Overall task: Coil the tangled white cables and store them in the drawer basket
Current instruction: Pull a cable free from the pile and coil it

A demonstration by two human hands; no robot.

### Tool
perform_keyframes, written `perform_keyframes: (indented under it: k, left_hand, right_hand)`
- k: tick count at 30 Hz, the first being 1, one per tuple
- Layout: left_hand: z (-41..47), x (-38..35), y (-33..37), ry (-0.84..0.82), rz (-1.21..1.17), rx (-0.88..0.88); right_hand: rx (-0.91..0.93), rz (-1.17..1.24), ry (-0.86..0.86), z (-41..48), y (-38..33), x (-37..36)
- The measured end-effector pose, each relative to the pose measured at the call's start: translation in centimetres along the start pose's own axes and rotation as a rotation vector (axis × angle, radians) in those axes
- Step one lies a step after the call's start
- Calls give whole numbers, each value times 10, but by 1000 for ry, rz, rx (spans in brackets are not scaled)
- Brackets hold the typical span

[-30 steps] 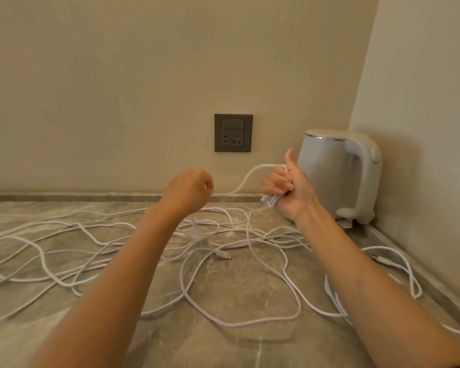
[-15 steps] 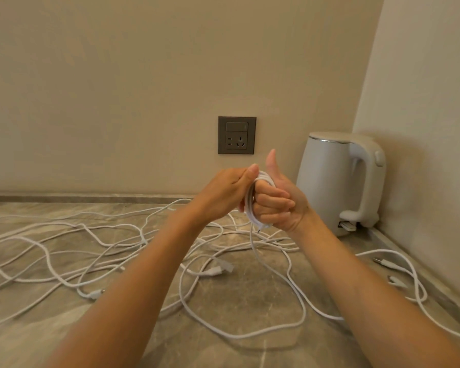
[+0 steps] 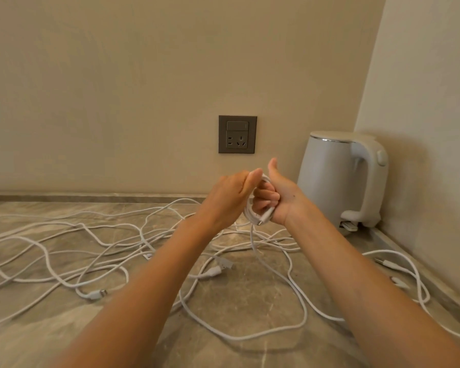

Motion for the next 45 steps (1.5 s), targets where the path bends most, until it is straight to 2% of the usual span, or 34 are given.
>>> perform_keyframes:
  k: [5,10,16,22,27,32,39,45]
  left_hand:
    - [1,0,-4,-114,67,-62]
    - [1,8,-2,31,162,-99]
    - [5,14,-19,236,69,67]
    - [8,12,-22,270,-42,223]
    - [5,9,-19,281,-125,264]
    - [8,6,-23,263,-163,269]
    - [7,5,-25,221,-210,240]
    - [7,6,-24,226,-232,234]
  right_hand:
    - [40,-2,84,5,2,1]
    - [14,97,-32,5,0,-3]
    - [32,-23,-166,10,6,-9]
    - [229,-273,-79,15,21,-9]
    - [219,-127,-145,10,23,-9]
    - [301,-98,-185,9,21,-9]
    - [100,168,-291,3,11,-6]
    - [112,107,-344,3,10,-4]
Point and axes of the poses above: each hand's wrist, its own z-axis towards the middle knuckle, its own x-axis out of the back of the hand, y = z × x, the point moved 1 cm from there along z, towards the middle knuckle, and after that the axes turned 8 degrees about z, right-handed, at the moved point
